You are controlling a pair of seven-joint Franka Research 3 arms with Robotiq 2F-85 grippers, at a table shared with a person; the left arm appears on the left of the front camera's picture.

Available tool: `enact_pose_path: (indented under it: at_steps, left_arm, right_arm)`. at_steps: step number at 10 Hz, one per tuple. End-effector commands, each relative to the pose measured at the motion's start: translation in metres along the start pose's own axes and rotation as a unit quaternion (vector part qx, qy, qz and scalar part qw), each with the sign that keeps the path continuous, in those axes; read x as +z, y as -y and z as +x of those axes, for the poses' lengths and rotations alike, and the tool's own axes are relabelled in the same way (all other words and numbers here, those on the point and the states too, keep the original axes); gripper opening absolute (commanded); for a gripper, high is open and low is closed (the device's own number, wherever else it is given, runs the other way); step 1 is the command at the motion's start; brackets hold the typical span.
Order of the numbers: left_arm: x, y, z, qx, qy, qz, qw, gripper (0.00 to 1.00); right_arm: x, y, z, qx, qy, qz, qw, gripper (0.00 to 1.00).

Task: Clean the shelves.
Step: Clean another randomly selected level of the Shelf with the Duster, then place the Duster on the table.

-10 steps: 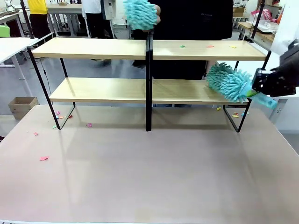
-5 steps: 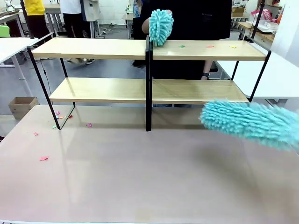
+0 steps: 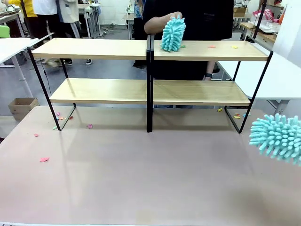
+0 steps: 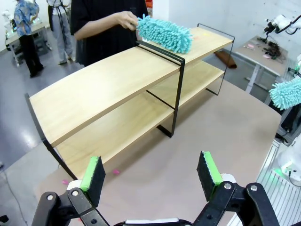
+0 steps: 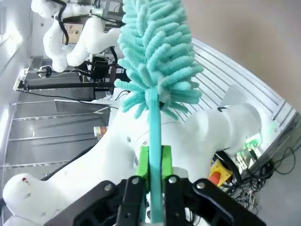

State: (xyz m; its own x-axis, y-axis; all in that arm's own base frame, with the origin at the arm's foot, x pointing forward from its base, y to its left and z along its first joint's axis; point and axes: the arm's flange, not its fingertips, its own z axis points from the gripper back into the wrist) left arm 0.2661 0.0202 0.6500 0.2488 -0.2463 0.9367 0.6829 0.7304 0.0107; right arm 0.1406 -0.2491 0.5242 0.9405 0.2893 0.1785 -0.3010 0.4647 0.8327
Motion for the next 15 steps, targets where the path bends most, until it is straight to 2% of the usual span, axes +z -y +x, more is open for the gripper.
enact_pose_path:
  at_steps: [1, 15]
  left_arm:
    - [-0.0005, -0.0005, -0.0004, 0.001, -0.002, -0.002, 1.000, 1.00]
    - [-0.0005, -0.0005, -0.0004, 0.001, -0.002, -0.002, 1.000, 1.00]
  right_arm:
    - [-0.0103, -0.0192, -0.0066, -0.012, -0.002, -0.020, 1.000, 0.12]
    - [-0.0103, -0.0192, -0.0066, -0.012, -0.002, -0.020, 1.000, 0.12]
